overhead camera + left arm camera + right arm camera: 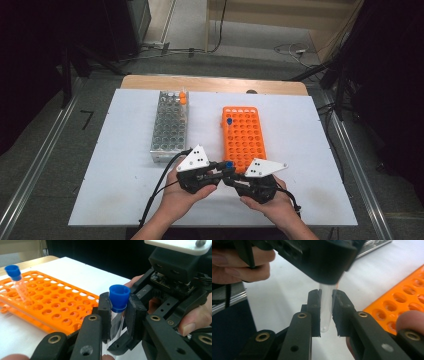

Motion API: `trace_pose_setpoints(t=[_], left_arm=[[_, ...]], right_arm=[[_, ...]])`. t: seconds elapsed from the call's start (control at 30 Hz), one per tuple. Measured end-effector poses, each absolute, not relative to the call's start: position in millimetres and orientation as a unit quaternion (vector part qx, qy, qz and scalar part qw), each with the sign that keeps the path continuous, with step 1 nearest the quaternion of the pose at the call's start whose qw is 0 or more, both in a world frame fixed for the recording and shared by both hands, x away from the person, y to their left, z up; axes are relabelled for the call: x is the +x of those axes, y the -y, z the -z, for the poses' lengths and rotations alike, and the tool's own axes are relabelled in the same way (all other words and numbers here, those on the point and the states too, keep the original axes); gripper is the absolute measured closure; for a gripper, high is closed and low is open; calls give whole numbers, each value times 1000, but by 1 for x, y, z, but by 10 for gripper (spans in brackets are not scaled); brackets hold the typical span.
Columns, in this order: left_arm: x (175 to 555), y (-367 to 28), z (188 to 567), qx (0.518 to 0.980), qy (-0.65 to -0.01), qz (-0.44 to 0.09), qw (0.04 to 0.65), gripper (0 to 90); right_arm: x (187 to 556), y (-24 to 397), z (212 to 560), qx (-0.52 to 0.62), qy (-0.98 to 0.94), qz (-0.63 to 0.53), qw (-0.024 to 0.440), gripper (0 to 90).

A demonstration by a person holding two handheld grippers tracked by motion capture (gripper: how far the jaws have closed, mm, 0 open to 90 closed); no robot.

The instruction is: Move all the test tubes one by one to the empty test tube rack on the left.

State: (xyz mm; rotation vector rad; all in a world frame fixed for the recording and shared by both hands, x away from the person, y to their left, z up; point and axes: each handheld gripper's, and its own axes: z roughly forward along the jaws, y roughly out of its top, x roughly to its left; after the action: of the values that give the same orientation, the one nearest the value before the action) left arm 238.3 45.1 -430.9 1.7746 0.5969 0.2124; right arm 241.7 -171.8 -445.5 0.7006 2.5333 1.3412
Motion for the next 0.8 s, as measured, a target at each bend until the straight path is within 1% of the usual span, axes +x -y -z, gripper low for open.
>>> trace_pose_setpoints(t=[0.07,0.13,0.2,0.33,0.53,0.67,0.8], left_arm=[[239,-48,430,757,-262,-95,592,767],[241,-52,428,751,-268,-102,594,767],[244,-57,426,748,-274,-107,595,768],[252,-69,420,736,-290,-115,601,768],[263,-88,411,728,-306,-141,597,768],[275,-103,406,718,-320,-158,597,768],[289,-119,400,704,-335,-176,601,768]], right_arm=[[243,174,446,237,-856,-450,96,687],[243,178,447,236,-854,-453,95,600],[244,183,447,236,-852,-458,94,533],[245,201,449,239,-848,-463,99,392],[244,229,450,261,-833,-476,104,178],[240,245,450,259,-831,-482,100,90],[237,259,453,268,-826,-486,101,53]])
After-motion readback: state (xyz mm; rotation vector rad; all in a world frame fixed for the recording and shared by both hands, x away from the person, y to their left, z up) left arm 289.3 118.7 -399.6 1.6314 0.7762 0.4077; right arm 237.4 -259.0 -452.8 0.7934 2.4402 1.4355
